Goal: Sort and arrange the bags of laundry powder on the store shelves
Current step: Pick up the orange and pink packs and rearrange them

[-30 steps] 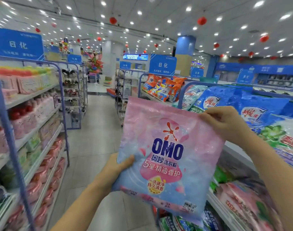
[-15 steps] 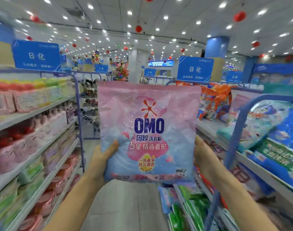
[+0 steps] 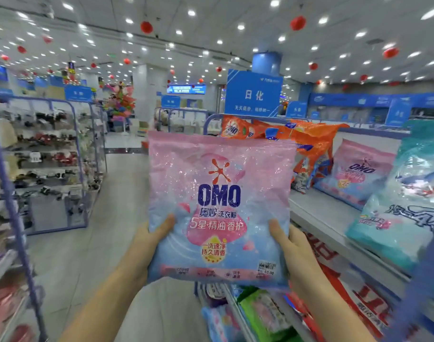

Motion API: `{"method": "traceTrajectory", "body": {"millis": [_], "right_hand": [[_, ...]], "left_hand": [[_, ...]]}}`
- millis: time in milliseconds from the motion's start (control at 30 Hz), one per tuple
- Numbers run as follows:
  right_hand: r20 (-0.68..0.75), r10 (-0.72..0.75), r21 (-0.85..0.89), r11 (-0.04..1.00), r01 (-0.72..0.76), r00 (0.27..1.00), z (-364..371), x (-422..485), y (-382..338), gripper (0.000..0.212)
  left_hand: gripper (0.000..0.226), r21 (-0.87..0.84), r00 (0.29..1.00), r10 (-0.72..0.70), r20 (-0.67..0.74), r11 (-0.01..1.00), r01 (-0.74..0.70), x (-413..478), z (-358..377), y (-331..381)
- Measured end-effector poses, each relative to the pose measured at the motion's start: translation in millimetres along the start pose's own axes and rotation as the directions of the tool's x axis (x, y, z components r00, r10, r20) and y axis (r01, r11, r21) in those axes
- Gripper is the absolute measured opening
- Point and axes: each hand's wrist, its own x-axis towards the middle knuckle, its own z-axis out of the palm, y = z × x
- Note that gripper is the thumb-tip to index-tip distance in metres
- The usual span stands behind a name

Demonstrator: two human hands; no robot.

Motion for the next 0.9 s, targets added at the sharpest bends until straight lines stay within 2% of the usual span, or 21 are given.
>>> {"method": "traceTrajectory", "body": {"millis": [100, 200, 233, 333, 433, 500, 567, 600, 667, 700, 800, 900], "right_hand": [[-0.195, -0.046, -0.027, 0.999, 0.042, 0.98, -9, 43, 5, 0.047], [-0.411, -0.061, -0.067, 0.997, 0.036, 0.91, -25, 77, 4, 0.048], [-0.481, -0.075, -0.081, 0.996, 0.041, 0.874, -32, 85, 4, 0.048], [-0.629, -0.12, -0.132, 0.99, 0.047, 0.768, -58, 100, -2, 0.045], [-0.735, -0.181, -0.193, 0.98, 0.054, 0.653, -91, 112, -14, 0.021], [-0.772, -0.198, -0.239, 0.971, 0.013, 0.604, -110, 122, -22, 0.031], [-0.807, -0.188, -0.249, 0.968, -0.034, 0.56, -129, 131, -26, 0.038], [-0.818, -0.194, -0.254, 0.966, -0.037, 0.542, -137, 135, -27, 0.031], [-0.822, -0.204, -0.261, 0.965, -0.033, 0.533, -149, 145, -28, 0.015], [-0.831, -0.195, -0.256, 0.966, -0.047, 0.521, -152, 149, -29, 0.014], [-0.859, -0.168, -0.261, 0.956, -0.131, 0.484, -154, 158, -27, 0.03], [-0.859, -0.213, -0.332, 0.924, -0.191, 0.466, -155, 168, -31, 0.016]], "left_hand": [[0.052, 0.027, 0.988, -0.056, 0.145, 0.998, 0.053, 82, 10, -7], [0.072, 0.113, 0.946, -0.045, 0.321, 0.994, 0.009, 153, 34, -14], [0.068, 0.136, 0.929, -0.034, 0.37, 0.991, -0.018, 174, 46, -17], [0.029, 0.13, 0.87, -0.041, 0.491, 0.991, -0.027, 226, 94, -33], [0.025, 0.148, 0.809, -0.059, 0.585, 0.988, -0.035, 264, 146, -54], [0.027, 0.172, 0.778, -0.062, 0.625, 0.983, -0.06, 281, 176, -65], [0.017, 0.188, 0.763, -0.071, 0.642, 0.98, -0.067, 294, 203, -76], [0.011, 0.188, 0.762, -0.082, 0.642, 0.981, -0.052, 300, 215, -80], [0.018, 0.21, 0.76, -0.088, 0.644, 0.975, -0.066, 312, 233, -86], [0.018, 0.226, 0.751, -0.094, 0.654, 0.971, -0.075, 318, 240, -90], [0.008, 0.253, 0.729, -0.145, 0.669, 0.967, -0.039, 329, 258, -101], [0.01, 0.266, 0.729, -0.159, 0.665, 0.963, -0.033, 337, 279, -112]]}}
